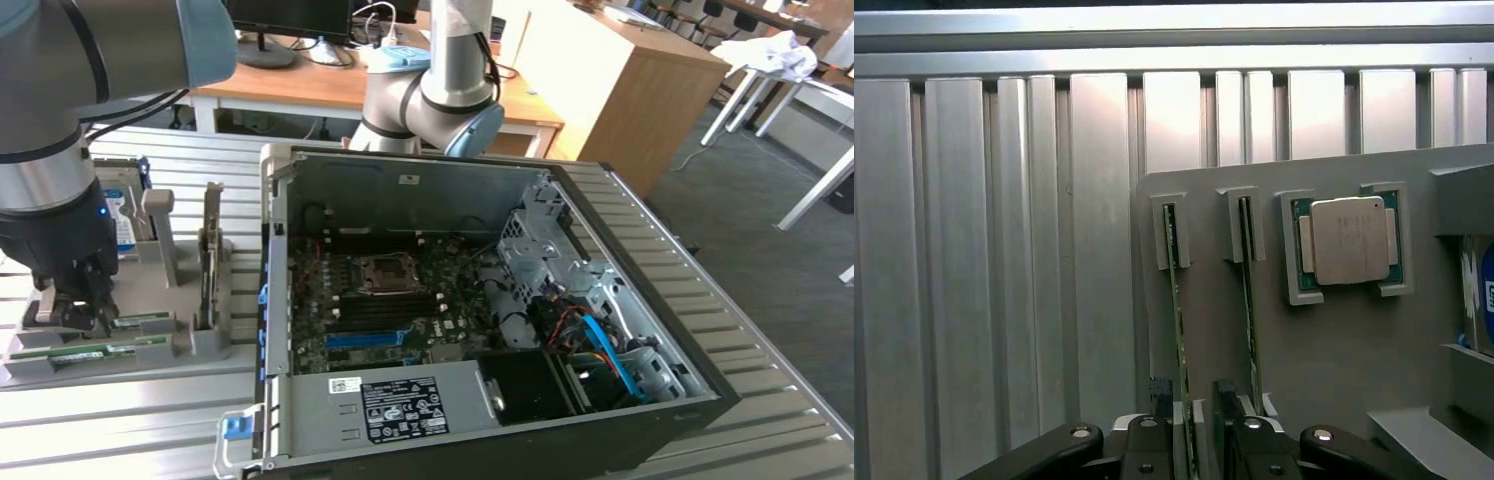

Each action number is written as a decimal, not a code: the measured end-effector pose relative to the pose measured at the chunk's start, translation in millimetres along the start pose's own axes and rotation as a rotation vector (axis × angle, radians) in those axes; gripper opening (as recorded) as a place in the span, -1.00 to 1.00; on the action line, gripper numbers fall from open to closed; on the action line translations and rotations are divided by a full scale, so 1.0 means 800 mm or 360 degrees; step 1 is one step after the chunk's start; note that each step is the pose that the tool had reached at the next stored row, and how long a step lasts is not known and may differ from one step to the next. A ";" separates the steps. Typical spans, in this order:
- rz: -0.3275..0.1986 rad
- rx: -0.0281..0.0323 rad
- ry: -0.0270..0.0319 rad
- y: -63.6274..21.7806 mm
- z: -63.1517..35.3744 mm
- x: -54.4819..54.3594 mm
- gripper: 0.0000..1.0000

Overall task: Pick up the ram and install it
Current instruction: 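Pick up the ram and move it above insertion slot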

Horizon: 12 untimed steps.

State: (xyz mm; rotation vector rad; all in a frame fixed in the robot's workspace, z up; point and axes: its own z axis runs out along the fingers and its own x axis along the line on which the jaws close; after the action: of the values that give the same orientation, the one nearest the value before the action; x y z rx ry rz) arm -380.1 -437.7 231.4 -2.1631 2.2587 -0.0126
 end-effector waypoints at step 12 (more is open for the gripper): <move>-0.0007 0.00001 -0.00002 0.000 0.013 0.001 -0.40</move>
State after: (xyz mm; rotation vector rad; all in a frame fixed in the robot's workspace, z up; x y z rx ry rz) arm -380.1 -438.6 221.4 -2.1681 2.2537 -0.0126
